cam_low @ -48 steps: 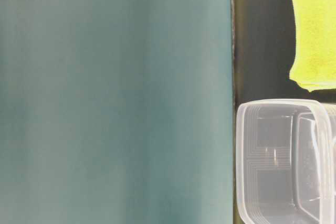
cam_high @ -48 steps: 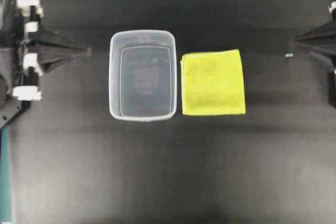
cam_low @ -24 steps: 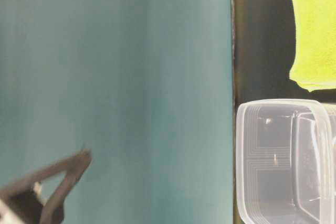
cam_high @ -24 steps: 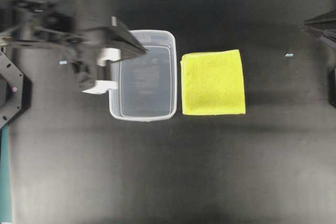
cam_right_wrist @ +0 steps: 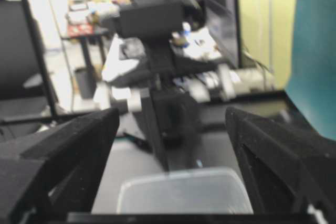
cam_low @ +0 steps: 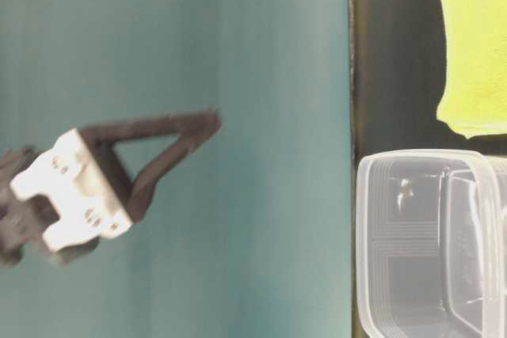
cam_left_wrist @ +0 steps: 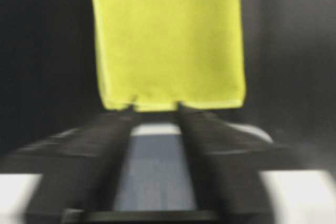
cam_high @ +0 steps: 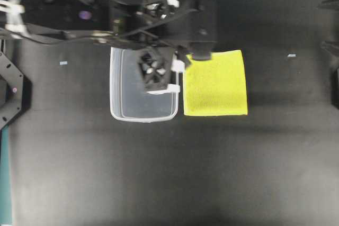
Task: Place the yellow towel into the container with the left arm.
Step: 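Move the left gripper over the container toward the yellow towel, then lower the open left gripper onto the towel's center and close it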
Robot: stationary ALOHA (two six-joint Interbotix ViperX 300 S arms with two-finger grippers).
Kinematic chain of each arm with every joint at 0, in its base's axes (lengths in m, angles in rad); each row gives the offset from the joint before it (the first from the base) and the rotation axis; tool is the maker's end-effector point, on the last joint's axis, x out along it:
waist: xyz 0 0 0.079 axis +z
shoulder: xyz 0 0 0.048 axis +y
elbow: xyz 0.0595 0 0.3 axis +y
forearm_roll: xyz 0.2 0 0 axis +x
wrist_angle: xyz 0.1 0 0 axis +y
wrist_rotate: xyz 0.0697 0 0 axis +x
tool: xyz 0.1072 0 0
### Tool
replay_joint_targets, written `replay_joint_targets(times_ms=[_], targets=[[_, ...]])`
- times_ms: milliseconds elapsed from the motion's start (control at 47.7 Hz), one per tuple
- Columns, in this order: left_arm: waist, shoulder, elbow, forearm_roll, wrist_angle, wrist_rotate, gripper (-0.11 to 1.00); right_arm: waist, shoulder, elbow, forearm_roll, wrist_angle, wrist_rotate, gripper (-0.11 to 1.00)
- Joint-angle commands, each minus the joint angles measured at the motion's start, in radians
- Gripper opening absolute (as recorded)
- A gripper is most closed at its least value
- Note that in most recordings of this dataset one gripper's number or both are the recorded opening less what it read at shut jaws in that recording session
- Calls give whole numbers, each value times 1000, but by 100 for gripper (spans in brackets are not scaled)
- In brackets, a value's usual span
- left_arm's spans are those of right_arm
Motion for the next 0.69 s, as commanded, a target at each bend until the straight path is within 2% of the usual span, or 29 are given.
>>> replay_joint_targets(times_ms=[0,84,168,336,671], targets=[[11,44,-51,5,11,11,53,3,-11,-26,-5,-44,-5,77],[15,110,-80,5,21,17,77,2,-32,-29,-9,-72,-5,77],[17,175,-98,5,17,26,90,3,-58,-37,-9,-77,-5,77],[14,313,-173,5,11,72,90,3,-80,-44,-9,-41,-3,77],[18,522,-279,5,8,81,91,3,-80,-44,-9,-18,-2,77]])
